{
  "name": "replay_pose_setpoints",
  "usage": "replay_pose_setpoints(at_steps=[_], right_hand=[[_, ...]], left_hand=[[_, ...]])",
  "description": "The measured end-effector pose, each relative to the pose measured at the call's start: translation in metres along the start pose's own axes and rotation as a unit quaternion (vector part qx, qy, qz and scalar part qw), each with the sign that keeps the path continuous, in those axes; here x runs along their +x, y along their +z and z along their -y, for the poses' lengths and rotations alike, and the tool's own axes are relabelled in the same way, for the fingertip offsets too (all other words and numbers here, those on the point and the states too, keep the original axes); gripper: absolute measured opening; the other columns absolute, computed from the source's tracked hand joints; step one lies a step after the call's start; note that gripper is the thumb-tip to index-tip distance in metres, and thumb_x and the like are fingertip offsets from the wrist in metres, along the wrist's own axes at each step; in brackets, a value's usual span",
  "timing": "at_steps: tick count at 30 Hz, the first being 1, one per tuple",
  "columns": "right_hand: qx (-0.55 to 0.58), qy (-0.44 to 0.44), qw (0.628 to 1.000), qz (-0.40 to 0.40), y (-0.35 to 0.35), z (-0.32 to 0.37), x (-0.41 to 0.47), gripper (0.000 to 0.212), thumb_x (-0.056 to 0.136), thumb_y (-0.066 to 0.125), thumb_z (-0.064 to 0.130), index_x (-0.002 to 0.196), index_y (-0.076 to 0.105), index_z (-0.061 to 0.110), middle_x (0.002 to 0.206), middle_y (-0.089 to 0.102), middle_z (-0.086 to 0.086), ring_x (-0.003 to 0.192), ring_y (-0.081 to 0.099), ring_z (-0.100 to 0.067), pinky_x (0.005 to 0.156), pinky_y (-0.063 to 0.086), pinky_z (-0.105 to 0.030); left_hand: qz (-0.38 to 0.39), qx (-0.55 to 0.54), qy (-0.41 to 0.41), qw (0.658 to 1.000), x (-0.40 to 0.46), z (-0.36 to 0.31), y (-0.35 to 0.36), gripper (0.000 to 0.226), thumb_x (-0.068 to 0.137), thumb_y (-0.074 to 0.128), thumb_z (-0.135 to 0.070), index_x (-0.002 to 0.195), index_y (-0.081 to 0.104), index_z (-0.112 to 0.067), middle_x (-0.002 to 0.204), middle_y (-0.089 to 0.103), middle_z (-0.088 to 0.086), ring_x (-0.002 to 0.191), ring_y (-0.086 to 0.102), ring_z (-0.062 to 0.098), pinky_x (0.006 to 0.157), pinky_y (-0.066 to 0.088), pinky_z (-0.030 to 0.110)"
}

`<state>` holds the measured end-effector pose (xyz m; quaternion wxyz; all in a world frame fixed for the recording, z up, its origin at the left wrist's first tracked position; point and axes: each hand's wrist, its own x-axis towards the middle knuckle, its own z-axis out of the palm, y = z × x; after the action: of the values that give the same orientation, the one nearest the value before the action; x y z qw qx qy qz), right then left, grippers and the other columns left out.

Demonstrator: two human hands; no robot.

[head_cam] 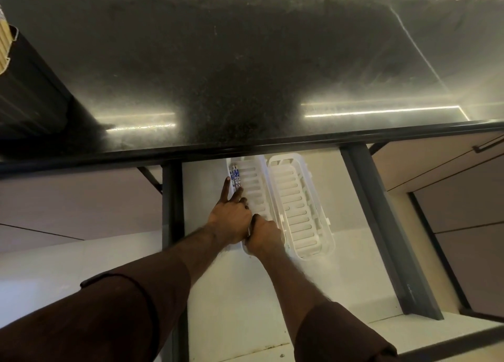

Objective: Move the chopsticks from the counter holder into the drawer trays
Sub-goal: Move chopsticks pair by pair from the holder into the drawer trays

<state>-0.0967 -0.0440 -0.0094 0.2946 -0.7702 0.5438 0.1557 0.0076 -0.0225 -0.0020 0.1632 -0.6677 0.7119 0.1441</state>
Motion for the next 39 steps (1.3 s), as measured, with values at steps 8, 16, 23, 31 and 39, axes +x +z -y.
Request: replay_pose_setpoints(at_steps=[8, 16, 23, 31, 39], right_hand=[[0.039, -0.006, 0.999, -0.032, -0.021, -0.003, -0.004, 0.026, 0.090, 0.059, 0.018, 0.115, 0.062, 0.011, 0.118, 0.066, -0.008, 0.109, 0.062, -0.027, 0.091, 0.049, -0.032], [0.116, -0.035, 0.983, -0.136, -0.103, 0.021, -0.042, 0.024, 0.088, 0.069, 0.021, 0.111, 0.067, 0.016, 0.115, 0.068, -0.004, 0.098, 0.066, -0.023, 0.080, 0.049, -0.024], [0.178, -0.174, 0.934, -0.257, -0.191, 0.107, -0.102, 0.013, 0.087, 0.062, 0.012, 0.095, 0.070, 0.018, 0.093, 0.072, -0.001, 0.085, 0.067, -0.018, 0.076, 0.056, -0.031], [0.189, -0.268, 0.890, -0.317, -0.217, 0.236, -0.146, 0.012, 0.087, 0.068, 0.021, 0.098, 0.072, 0.020, 0.090, 0.072, 0.006, 0.082, 0.063, -0.007, 0.071, 0.047, -0.015], [0.213, -0.283, 0.891, -0.284, -0.169, 0.376, -0.144, 0.014, 0.088, 0.068, 0.016, 0.102, 0.071, 0.018, 0.091, 0.071, 0.006, 0.080, 0.064, -0.001, 0.066, 0.046, -0.009]], left_hand=[[-0.032, -0.015, 0.000, 0.999, -0.006, 0.000, -0.006, 0.050, 0.097, 0.039, -0.047, 0.138, 0.046, -0.020, 0.148, 0.046, 0.003, 0.148, 0.015, 0.029, 0.115, -0.009, 0.060], [-0.157, -0.101, -0.034, 0.982, -0.046, 0.018, -0.083, 0.043, 0.097, 0.049, -0.021, 0.139, 0.047, -0.013, 0.151, 0.039, 0.009, 0.146, 0.022, 0.026, 0.119, 0.002, 0.041], [-0.310, -0.200, -0.062, 0.927, -0.114, 0.072, -0.189, 0.043, 0.099, 0.044, -0.020, 0.141, 0.044, -0.010, 0.152, 0.038, 0.011, 0.141, 0.032, 0.022, 0.116, 0.024, 0.033], [-0.470, -0.261, -0.094, 0.838, -0.209, 0.165, -0.221, 0.040, 0.093, 0.059, -0.016, 0.132, 0.056, -0.013, 0.144, 0.050, 0.009, 0.131, 0.049, 0.023, 0.107, 0.037, 0.038], [-0.484, -0.314, -0.113, 0.809, -0.273, 0.287, -0.190, 0.039, 0.091, 0.062, -0.015, 0.129, 0.059, -0.013, 0.139, 0.055, 0.008, 0.129, 0.051, 0.020, 0.105, 0.039, 0.030]])
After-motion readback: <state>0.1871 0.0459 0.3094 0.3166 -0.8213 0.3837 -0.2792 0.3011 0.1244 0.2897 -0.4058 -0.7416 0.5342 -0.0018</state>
